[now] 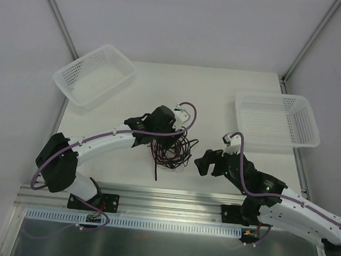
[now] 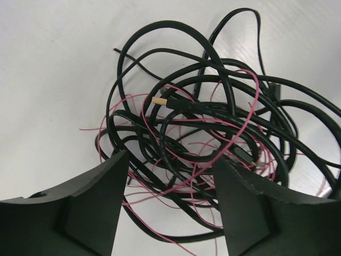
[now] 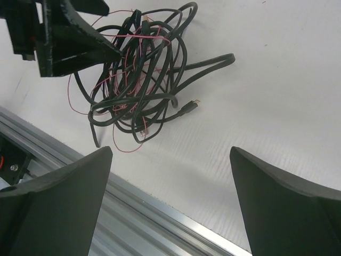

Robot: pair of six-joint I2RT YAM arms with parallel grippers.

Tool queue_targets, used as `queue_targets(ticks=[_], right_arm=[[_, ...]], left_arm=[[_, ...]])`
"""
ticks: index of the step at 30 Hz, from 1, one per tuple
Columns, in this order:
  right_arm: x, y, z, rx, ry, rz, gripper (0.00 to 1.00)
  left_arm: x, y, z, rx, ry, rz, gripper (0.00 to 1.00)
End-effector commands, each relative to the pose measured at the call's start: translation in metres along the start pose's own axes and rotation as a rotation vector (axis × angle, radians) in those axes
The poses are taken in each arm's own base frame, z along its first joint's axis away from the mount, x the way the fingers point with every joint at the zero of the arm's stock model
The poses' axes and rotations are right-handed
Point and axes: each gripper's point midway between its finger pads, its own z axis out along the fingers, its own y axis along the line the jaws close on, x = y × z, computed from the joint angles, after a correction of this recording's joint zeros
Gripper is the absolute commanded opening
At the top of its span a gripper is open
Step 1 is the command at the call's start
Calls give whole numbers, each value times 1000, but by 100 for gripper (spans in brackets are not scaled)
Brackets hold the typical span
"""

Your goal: Untangle the cables

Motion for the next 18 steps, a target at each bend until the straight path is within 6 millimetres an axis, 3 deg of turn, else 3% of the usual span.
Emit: queue_targets(ticks=[1,3,4,6,9,13,18], right_arm=[[-14,10,4,-31,-75,93,97],[-15,12,9,-33,-88,128,97],[-13,12,12,-29,-87,140,97],[-13,18,19,-33,-85,172,97],[-16,30,27,-63,-86,230,97],[-13,39,48,-25,-47,264,97],[-17,42,73,54,-63,349,98]], left_arm=[[-18,14,5,-99,-23,40,61],[-17,13,10,-96,-15,33,45],[-17,12,11,-96,-12,30,20],[-17,17,9,-125,-15,14,0],[-23,22,-4,-162,-43,-46,0],[-32,1,-26,-73,-87,-253,0],[-31,-7,-46,-42,-127,-395,0]])
